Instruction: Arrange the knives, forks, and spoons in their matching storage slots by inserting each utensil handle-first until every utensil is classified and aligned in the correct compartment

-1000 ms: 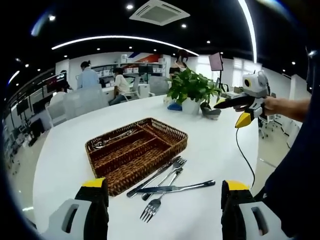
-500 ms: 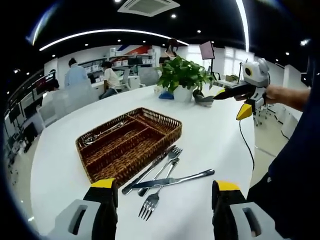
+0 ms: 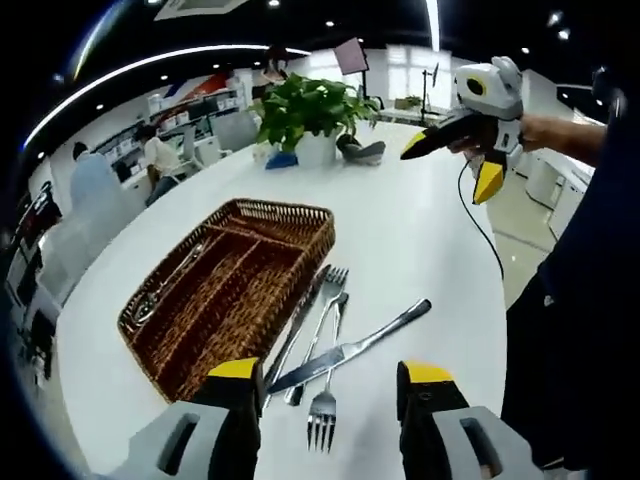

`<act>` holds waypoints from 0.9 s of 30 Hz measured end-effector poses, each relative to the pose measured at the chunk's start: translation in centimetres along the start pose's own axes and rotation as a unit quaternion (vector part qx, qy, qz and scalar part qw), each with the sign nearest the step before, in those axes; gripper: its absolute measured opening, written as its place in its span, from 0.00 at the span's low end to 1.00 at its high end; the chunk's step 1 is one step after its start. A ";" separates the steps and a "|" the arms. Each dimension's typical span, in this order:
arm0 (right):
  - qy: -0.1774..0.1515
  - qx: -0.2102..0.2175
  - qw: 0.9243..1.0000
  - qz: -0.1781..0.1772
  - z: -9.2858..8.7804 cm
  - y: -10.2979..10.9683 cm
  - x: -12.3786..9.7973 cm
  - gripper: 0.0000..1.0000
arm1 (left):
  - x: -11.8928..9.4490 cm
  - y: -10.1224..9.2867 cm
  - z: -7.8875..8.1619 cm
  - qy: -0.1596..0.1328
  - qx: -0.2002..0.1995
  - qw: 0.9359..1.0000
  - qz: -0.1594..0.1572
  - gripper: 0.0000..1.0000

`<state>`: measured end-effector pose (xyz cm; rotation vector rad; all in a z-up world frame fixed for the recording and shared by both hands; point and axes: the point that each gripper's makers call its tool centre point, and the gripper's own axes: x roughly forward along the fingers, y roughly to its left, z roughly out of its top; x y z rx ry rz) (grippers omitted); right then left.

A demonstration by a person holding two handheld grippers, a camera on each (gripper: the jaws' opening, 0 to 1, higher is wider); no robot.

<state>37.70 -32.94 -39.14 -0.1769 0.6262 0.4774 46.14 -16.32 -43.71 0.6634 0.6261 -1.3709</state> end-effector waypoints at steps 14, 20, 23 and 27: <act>-0.013 0.057 0.998 -0.017 -0.9 0.4 -1.5 0.70 | 3.7 0.9 -1.5 0.081 0.065 0.989 -0.106 0.31; -0.005 0.044 0.999 -0.022 -1.1 0.9 -1.5 0.71 | 4.9 1.3 -2.4 0.119 0.111 0.978 -0.130 0.27; -0.007 0.048 0.999 -0.025 -1.0 1.1 -1.6 0.71 | 5.4 1.3 -2.4 0.134 0.127 0.972 -0.147 0.22; -0.004 0.047 0.998 -0.031 -1.1 1.1 -1.7 0.71 | 6.3 1.6 -2.9 0.162 0.148 0.962 -0.160 0.21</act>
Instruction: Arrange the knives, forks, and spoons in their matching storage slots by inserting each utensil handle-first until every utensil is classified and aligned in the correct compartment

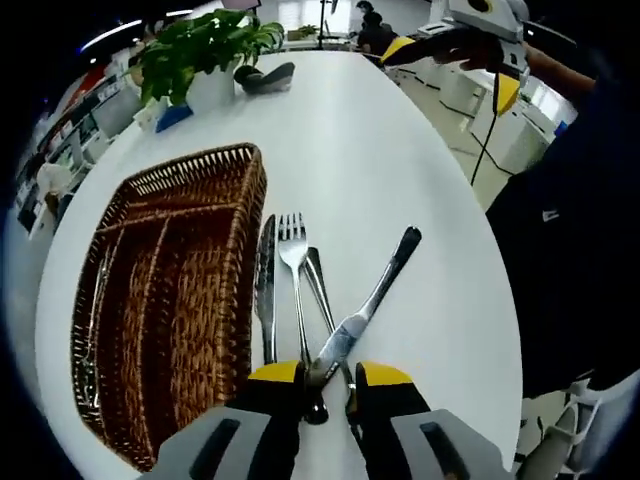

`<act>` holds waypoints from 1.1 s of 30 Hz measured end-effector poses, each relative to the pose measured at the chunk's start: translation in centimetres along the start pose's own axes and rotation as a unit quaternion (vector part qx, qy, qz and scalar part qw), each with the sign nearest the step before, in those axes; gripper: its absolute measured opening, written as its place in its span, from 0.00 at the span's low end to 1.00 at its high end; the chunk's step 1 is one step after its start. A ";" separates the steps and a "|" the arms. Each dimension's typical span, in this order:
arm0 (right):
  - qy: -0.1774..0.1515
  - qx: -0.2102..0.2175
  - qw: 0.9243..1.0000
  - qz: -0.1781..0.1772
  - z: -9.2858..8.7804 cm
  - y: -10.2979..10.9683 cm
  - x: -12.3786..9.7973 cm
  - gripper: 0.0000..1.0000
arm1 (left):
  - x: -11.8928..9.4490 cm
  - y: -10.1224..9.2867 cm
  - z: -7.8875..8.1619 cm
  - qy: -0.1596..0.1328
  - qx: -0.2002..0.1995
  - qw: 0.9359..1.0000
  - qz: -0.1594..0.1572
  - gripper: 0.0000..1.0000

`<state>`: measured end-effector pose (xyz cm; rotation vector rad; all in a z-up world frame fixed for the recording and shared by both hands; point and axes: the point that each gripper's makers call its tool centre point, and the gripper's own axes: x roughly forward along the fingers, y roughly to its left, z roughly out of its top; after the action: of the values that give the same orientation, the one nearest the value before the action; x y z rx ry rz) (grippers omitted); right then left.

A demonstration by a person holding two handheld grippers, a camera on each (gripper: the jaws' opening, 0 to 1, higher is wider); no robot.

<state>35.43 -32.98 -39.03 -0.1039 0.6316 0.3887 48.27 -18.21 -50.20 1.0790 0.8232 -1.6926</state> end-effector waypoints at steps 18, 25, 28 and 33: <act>0.021 -0.011 1.000 -0.018 -0.8 -0.7 -0.6 0.69 | 2.0 0.1 -2.2 0.099 0.106 0.988 -0.053 0.17; 0.024 -0.005 0.999 -0.022 -1.1 -0.8 -0.5 0.67 | 2.2 0.5 -2.1 0.099 0.108 0.988 -0.048 0.16; 0.025 -0.004 0.999 -0.022 -1.2 -0.8 -0.4 0.68 | 2.5 0.1 -3.1 0.120 0.123 0.984 -0.048 0.17; 0.027 -0.002 0.999 -0.022 -1.3 -0.7 -0.1 0.67 | 2.6 0.3 -2.5 0.104 0.113 0.987 -0.051 0.14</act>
<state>34.90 -33.96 -40.00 -0.1324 0.6799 0.3464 48.81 -17.05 -53.52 1.4082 0.8416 -1.8125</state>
